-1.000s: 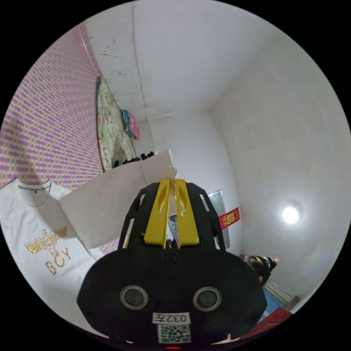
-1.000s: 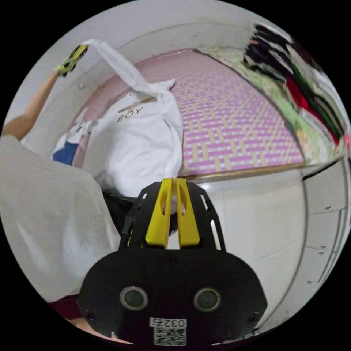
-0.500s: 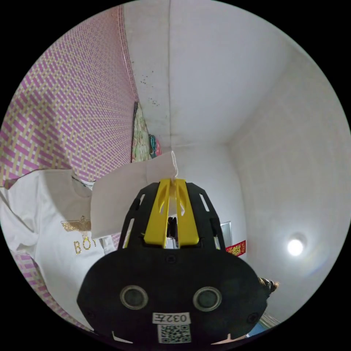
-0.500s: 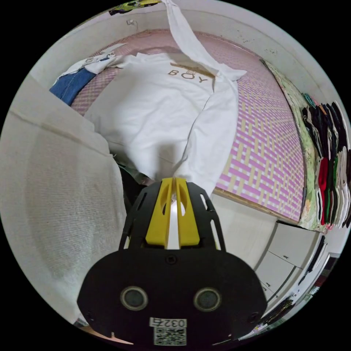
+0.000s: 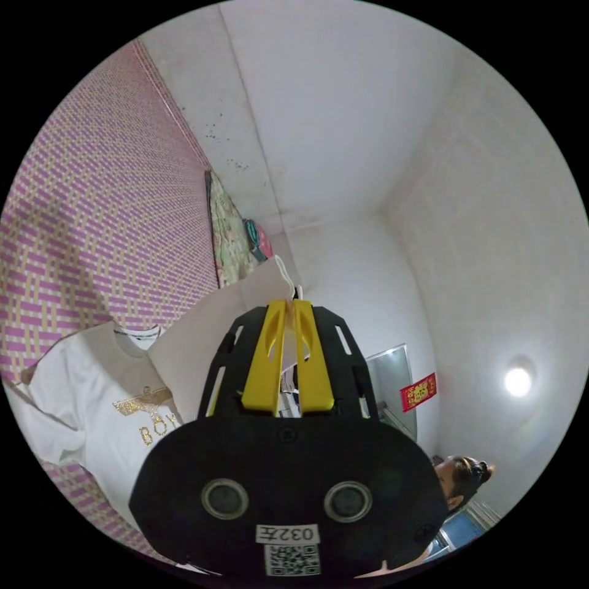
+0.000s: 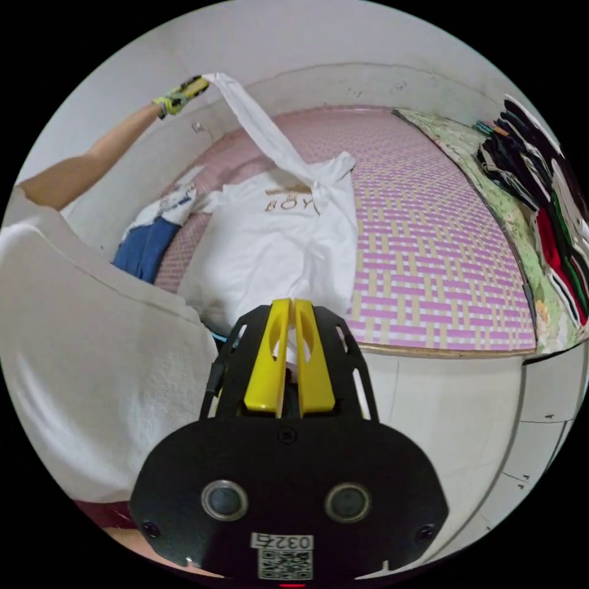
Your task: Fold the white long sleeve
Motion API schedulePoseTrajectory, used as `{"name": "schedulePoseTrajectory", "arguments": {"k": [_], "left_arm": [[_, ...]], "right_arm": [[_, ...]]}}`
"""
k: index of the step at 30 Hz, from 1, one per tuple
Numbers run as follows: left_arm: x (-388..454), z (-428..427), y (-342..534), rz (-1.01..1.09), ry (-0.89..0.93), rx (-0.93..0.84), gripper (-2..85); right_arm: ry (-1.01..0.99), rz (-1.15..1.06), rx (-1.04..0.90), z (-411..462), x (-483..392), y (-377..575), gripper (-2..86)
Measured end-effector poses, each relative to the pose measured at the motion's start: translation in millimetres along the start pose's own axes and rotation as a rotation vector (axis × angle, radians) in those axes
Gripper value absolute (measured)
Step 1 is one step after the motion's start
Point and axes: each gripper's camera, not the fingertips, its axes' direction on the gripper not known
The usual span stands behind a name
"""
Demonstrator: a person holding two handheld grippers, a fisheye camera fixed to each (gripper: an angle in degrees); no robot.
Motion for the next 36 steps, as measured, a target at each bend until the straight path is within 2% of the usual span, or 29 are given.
{"name": "schedulePoseTrajectory", "arguments": {"k": [2,6,10,11,14,18,20,23,25,30,33,35,36], "left_arm": [[13.9,7.3,-9.0,0.033,0.042,0.011,-1.4],[23.4,-13.8,7.3,0.143,0.147,0.069,-1.5],[-44.2,-59.3,44.7,0.002,0.051,0.085,-1.7],[-68.6,-74.5,54.3,-0.079,-0.008,0.091,-1.6],[-94.2,-104.3,72.4,-0.146,-0.056,0.124,-1.6],[-62.8,-111.5,82.1,-0.032,-0.052,0.089,-1.6],[-22.8,-93.4,98.6,0.111,0.053,0.003,-1.6],[14.5,-58.5,137.7,0.221,0.142,-0.120,-1.6],[18.1,-43.8,161.8,0.206,0.146,-0.151,-1.6],[-1.4,-56.0,199.5,0.043,0.121,0.004,-1.7],[48.0,-96.7,210.2,0.126,0.132,0.223,-1.7],[102.7,-143.3,231.4,0.217,0.051,0.414,-1.6],[112.4,-154.2,239.4,0.225,0.023,0.452,-1.6]], "right_arm": [[-0.030,-0.001,0.063,-10.1,11.3,6.7,-0.8],[-0.068,-0.070,0.035,17.4,4.4,18.2,-0.6],[-0.101,-0.082,-0.174,122.5,-1.5,28.5,1.0],[-0.134,-0.074,-0.271,159.2,-0.6,31.2,3.3],[-0.271,-0.058,-0.468,217.4,3.0,33.5,5.3],[-0.262,-0.025,-0.314,205.0,22.7,24.4,3.3],[-0.246,-0.001,-0.251,210.4,42.8,17.3,1.9],[-0.228,-0.002,-0.274,245.3,63.0,8.5,1.1],[-0.246,-0.013,-0.277,265.5,75.7,2.3,0.7],[-0.296,-0.049,-0.215,307.8,134.4,-36.7,0.0],[-0.333,-0.094,-0.205,342.3,181.4,-84.8,-0.2],[-0.383,-0.159,-0.194,371.7,207.1,-125.5,-0.2],[-0.388,-0.177,-0.195,379.6,211.3,-134.6,-0.2]]}}
